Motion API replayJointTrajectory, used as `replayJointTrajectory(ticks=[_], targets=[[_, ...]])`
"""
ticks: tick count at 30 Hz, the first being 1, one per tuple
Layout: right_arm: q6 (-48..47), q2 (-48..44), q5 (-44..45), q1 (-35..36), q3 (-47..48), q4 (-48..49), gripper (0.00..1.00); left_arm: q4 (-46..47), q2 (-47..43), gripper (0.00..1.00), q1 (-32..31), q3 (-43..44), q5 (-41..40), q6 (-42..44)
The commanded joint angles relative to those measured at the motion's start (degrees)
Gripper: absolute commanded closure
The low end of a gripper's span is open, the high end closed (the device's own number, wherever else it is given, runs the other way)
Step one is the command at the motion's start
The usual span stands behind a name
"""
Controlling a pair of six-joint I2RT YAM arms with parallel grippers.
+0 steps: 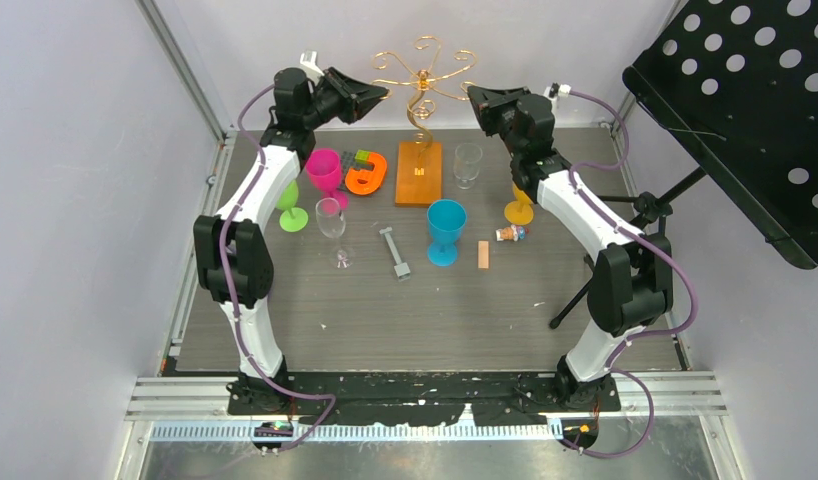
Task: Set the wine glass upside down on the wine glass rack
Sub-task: Move the wine rack to the center of the board.
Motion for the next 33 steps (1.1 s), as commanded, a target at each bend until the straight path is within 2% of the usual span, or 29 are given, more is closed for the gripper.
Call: replayJointTrajectory(ticks=[1,6,33], targets=[[-1.09,0.11,-1.19,0.08,3.3,0.9,0.94,2.16,-0.75,0.88,-0.3,3.53,0.88,0.19],[-1.29,-0.24,-1.59,0.06,3.26,0.04,0.95,2.12,-1.21,1.0,-0.29,3.48,0.87,0.2],[-5.4,-5.6,-2.34,2.68,4.67,-10.38,0.94,0.57,-10.09,1.0,0.75,-3.57,1.22,0.99]])
